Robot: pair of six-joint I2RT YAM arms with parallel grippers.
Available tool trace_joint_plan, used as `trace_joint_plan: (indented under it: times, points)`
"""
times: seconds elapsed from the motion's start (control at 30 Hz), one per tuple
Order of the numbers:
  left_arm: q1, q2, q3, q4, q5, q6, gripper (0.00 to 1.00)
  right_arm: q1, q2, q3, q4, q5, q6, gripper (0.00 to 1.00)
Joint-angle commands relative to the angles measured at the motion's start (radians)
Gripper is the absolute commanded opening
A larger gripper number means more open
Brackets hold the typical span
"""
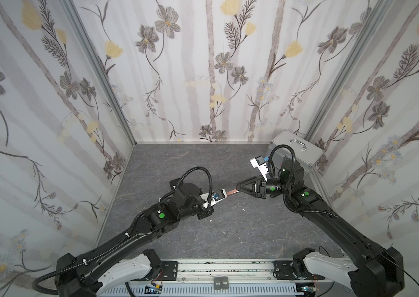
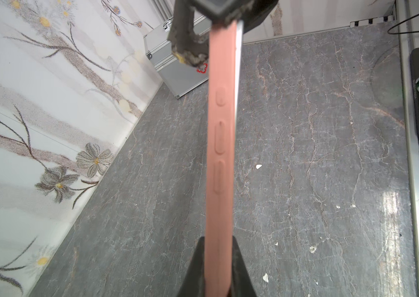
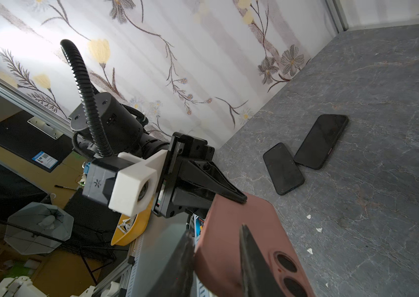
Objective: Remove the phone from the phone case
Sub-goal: 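Hold the phone with the left gripper while the right gripper opens and withdraws, then turn the phone upright with the left gripper while the right gripper approaches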
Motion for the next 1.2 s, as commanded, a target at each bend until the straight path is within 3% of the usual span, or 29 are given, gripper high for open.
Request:
trace_joint_plan:
  times: [0.0, 0.2, 0.33, 0.4, 0.6, 0.8, 1.17]
  points:
    - [0.001, -0.017, 0.001, 0.268, -0.113, -0.077, 0.0, 0.001, -0.009, 0.013, -0.057, -0.035, 0.069, 0.42]
    - [-0.008, -0.048, -0.045, 0.27, -0.054, -0.173, 0.0, -0.045, -0.106, 0.056, -0.033, 0.253, 0.045, 0.67]
    - [-0.012, -0.067, -0.067, 0.272, -0.032, -0.262, 0.0, -0.067, -0.198, 0.032, -0.036, 0.492, -0.026, 0.7]
    - [-0.012, -0.081, -0.071, 0.277, -0.015, -0.319, 0.0, -0.071, -0.225, 0.013, -0.035, 0.532, -0.074, 0.71]
    - [-0.01, -0.137, -0.105, 0.402, -0.013, -0.548, 0.0, -0.072, -0.301, -0.102, 0.102, 0.467, -0.132, 0.74]
    - [-0.007, -0.2, -0.217, 0.692, 0.011, -0.784, 0.0, -0.04, -0.29, -0.222, 0.329, 0.302, -0.074, 0.72]
    - [0.0, -0.134, -0.208, 0.869, 0.298, -0.964, 0.0, 0.089, -0.186, -0.193, 0.438, 0.091, -0.127, 0.63]
